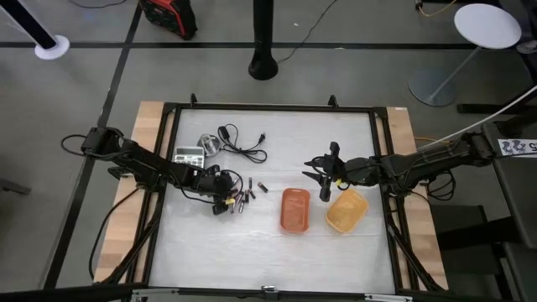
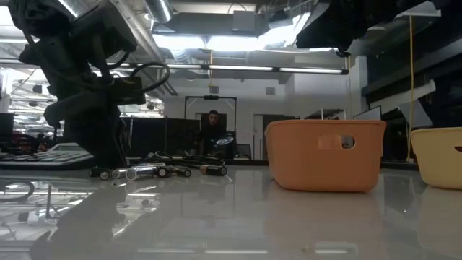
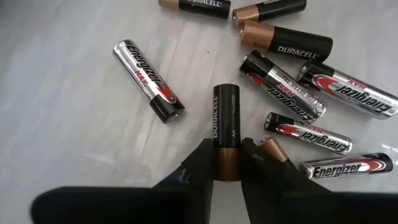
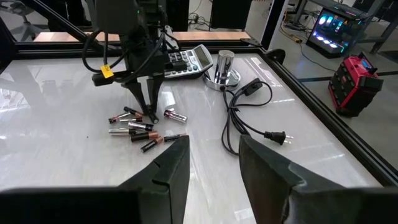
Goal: Sort batteries
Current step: Put the black battery into the orange bin
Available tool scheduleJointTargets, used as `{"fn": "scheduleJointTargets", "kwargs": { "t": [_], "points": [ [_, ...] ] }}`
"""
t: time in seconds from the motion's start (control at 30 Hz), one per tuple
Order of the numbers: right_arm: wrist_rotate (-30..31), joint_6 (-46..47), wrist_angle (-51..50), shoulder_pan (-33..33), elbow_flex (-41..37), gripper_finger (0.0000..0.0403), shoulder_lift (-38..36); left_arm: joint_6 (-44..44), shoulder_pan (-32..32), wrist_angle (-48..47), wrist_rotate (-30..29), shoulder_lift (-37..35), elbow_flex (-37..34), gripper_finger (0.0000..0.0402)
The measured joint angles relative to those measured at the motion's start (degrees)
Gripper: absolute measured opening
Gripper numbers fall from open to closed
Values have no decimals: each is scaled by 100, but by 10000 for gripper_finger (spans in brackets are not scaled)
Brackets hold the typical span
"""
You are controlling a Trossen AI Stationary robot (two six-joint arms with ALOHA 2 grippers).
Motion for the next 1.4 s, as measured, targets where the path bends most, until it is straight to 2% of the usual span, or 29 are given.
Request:
{"fn": "scheduleJointTargets", "kwargs": {
  "t": [0.07,0.27,0.47,0.73,0.87,1.1,1.23,1.4],
  "points": [
    [0,0,1,0,0,134,0,-12,0,13,9,0,0,38],
    [0,0,0,1,0,134,0,-116,0,58,23,-2,0,38],
    [0,-2,2,0,0,134,-2,-470,56,122,66,-58,-7,50],
    [0,-73,2,1,-2,134,-4,-499,87,817,85,-301,-13,43],
    [0,-129,7,2,-4,134,-4,-499,87,1560,63,-398,-7,52],
    [2,-140,9,2,-4,134,-7,-292,86,3641,40,-230,-4,48],
    [30,-263,7,2,-4,134,-7,-93,83,4771,30,210,35,55],
    [46,-278,9,1,-4,134,-7,190,83,5010,131,1172,807,56]
  ]
}}
